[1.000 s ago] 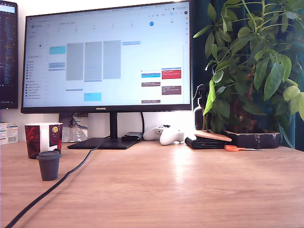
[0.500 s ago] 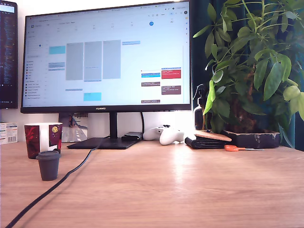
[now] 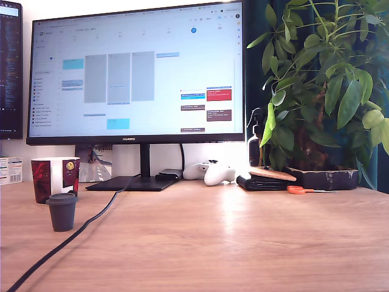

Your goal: Pick the grey coffee capsule and place it inside the red coffee cup

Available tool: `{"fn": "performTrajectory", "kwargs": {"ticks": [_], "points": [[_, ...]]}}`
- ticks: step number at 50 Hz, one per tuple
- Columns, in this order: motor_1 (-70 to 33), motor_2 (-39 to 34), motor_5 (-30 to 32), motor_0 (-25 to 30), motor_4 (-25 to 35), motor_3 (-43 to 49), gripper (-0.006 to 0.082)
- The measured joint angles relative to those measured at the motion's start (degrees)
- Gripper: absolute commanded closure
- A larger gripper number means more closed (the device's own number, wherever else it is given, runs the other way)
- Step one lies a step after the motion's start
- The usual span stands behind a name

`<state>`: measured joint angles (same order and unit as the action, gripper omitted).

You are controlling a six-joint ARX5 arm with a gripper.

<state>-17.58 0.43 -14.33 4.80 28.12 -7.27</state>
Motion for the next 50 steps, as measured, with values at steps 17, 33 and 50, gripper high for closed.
{"fn": "performTrajectory", "kwargs": {"ticks": [17, 33, 50], "points": [[-18.71, 0.0, 6.99, 10.08, -10.51, -10.64, 0.0056], [-39.41, 1.49, 10.32, 11.63, -12.2, -22.08, 0.0056], [-59.58, 11.89, 12.39, 11.63, -12.98, -28.0, 0.0067]]}}
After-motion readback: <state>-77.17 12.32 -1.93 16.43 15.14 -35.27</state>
